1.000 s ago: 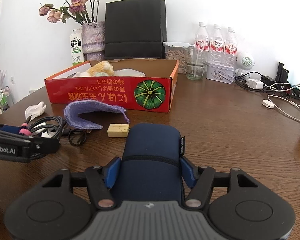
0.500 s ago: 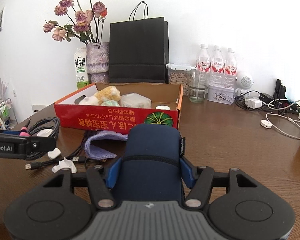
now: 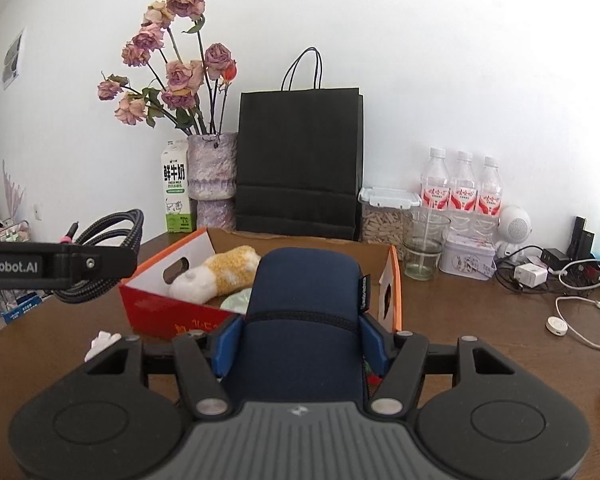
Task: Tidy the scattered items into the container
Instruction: 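Carry the cable and the pouch into the box and open both tools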
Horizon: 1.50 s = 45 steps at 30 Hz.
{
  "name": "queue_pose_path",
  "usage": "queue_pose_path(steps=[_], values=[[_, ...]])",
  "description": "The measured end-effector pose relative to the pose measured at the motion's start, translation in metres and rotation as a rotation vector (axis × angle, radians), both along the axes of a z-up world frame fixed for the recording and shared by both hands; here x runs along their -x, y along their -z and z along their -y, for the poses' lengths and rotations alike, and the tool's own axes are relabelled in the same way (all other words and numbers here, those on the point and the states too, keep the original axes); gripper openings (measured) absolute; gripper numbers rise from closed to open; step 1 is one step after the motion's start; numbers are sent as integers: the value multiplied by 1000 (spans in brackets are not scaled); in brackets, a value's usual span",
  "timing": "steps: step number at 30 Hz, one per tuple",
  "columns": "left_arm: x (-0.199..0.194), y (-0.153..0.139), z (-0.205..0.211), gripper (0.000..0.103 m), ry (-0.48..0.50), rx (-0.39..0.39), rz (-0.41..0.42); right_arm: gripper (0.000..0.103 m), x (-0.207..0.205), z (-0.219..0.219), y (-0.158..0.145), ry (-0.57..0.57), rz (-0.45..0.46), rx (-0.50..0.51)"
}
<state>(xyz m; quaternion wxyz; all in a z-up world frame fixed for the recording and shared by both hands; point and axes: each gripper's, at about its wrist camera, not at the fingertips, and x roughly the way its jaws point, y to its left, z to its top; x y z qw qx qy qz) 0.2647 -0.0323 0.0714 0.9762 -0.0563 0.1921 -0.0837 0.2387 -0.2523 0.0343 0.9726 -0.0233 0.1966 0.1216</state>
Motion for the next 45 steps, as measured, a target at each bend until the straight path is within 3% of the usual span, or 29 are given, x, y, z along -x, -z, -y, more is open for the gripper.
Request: queue_pose_path(steps=[10, 14, 20, 26, 28, 29, 30, 32, 45], values=[[-82, -8, -7, 91, -11, 29, 20, 61, -87, -19, -17, 21, 35, -29], [-114, 3, -6, 91, -26, 40, 7, 61, -121, -23, -9, 25, 28, -26], [-161, 28, 3, 91, -37, -30, -67, 61, -166, -24, 18, 22, -40, 11], [-174, 43, 2, 93, -64, -60, -117, 62, -181, -17, 33, 44, -89, 5], [-175, 45, 3, 97, -77, -79, -125, 65, -183, -13, 33, 54, -105, -14], [-175, 45, 4, 103, -83, -84, -125, 73, -184, -11, 33, 58, -109, -17], [-173, 44, 4, 103, -91, -89, -119, 92, -183, -10, 32, 67, -111, -12], [-172, 41, 4, 103, -111, -95, -114, 103, -178, -9, 28, 71, -93, -3], [-167, 35, 2, 103, -127, -86, -94, 103, -171, -11, 18, 51, -92, 3]])
